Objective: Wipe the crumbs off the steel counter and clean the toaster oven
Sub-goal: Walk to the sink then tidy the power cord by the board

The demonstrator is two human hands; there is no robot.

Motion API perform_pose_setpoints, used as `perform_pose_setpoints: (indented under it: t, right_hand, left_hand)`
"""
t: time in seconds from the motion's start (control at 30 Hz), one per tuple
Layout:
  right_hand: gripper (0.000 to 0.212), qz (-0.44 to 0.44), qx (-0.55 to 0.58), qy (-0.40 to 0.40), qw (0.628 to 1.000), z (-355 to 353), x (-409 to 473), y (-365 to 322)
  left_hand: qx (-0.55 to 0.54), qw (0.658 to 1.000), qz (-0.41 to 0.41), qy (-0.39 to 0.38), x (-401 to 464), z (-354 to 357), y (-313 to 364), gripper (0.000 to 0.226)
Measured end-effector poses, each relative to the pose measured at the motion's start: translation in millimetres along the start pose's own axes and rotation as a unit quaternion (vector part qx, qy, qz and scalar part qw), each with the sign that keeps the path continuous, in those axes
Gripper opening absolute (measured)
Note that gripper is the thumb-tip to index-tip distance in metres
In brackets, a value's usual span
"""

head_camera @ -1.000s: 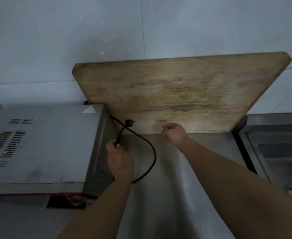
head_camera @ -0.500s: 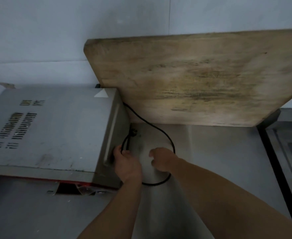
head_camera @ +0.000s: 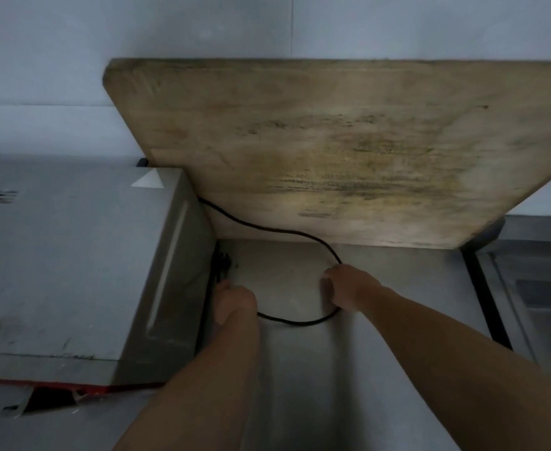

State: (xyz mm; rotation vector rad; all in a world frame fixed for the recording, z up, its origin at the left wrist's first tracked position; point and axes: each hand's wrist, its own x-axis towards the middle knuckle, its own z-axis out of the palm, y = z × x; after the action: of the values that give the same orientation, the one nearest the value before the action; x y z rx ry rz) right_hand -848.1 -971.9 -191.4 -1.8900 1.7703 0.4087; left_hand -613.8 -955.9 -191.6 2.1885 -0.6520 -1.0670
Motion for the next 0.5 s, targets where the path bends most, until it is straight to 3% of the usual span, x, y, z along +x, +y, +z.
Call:
perform_pose_setpoints:
  t: [0.07, 0.13, 0.23, 0.33, 0.4, 0.5]
  right_hand:
    - [0.04, 0.004, 0.008, 0.0, 1.0, -10.2, 8.7, 10.8]
    - [0.041, 0.004, 0.011, -0.007, 1.0, -19.7, 15.6, 18.8]
    - [0.056, -0.004, 0.036, -0.008, 0.999, -29.1, 23.1, 25.1]
    - [0.078, -0.021, 0.045, -0.006, 0.999, -32.3, 30.5, 30.0]
    - [0.085, -0.026, 0.05, -0.008, 0.998, -30.5, 35.2, 34.2]
    - [0.087, -0.028, 0.057, -0.004, 0.998, -28.4, 40.7, 40.0]
  left_hand:
    - [0.066, 0.997, 0.001, -0.037, 11.0, 11.4, 9.0, 0.038]
    - [0.204, 0.976, 0.006, -0.079, 17.1, 20.7, 16.7, 0.04]
    - [0.403, 0.904, 0.109, -0.088, 15.3, 22.9, 18.5, 0.047]
    - [0.469, 0.839, 0.272, -0.041, 6.6, 21.9, 20.7, 0.047]
    - [0.491, 0.783, 0.377, -0.053, 3.9, 25.4, 23.9, 0.048]
    - [0.526, 0.725, 0.434, -0.096, 8.5, 34.6, 25.0, 0.053]
